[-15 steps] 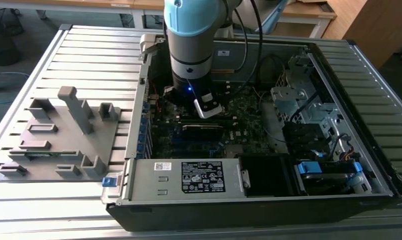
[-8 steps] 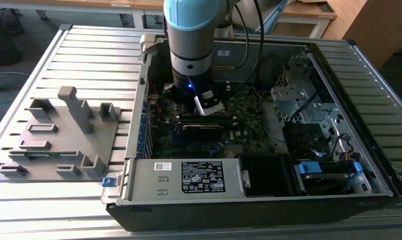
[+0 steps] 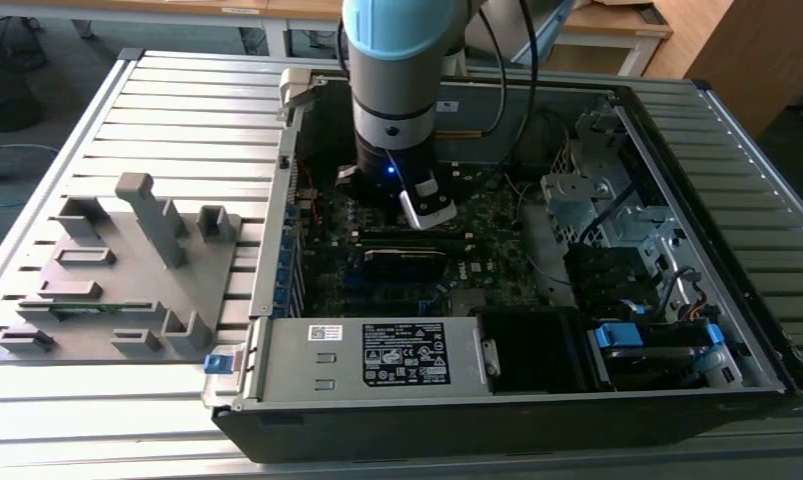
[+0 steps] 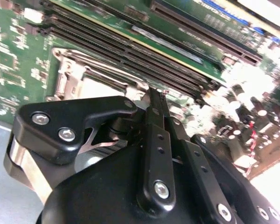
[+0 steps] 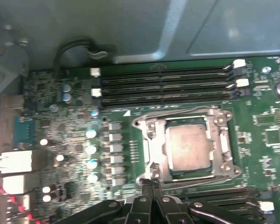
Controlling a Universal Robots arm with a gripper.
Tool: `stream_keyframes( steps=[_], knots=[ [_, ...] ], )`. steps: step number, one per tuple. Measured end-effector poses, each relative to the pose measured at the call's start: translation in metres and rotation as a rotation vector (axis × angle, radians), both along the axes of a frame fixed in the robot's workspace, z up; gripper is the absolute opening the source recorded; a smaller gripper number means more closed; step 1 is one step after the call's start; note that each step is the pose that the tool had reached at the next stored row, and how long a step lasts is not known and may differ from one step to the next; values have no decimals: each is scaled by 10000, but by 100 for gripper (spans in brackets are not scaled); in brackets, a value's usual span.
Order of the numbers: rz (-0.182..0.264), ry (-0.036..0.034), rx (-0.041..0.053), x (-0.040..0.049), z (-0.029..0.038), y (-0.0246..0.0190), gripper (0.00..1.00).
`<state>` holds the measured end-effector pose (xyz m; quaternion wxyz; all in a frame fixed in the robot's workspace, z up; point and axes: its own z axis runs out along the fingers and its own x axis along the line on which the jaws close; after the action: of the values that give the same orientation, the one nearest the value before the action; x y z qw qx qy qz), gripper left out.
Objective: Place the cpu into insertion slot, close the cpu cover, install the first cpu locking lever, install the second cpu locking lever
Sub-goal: 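Install the second cpu locking lever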
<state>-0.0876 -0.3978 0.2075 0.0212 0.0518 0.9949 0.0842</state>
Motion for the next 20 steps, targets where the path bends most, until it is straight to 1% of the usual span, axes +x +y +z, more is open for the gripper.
stream_keyframes(
  steps=[5,7,9,14,16,18,20],
  knots=[
    [-15,1,0,134,-2,3,10],
    [-17,1,0,153,-4,29,10],
    [-16,1,-5,163,-5,72,10],
    [-16,1,-41,180,-10,224,10],
    [-16,1,-91,188,-11,278,10],
    [-15,2,-161,203,-11,310,10],
    [-16,4,-190,241,-10,322,10]
  ],
)
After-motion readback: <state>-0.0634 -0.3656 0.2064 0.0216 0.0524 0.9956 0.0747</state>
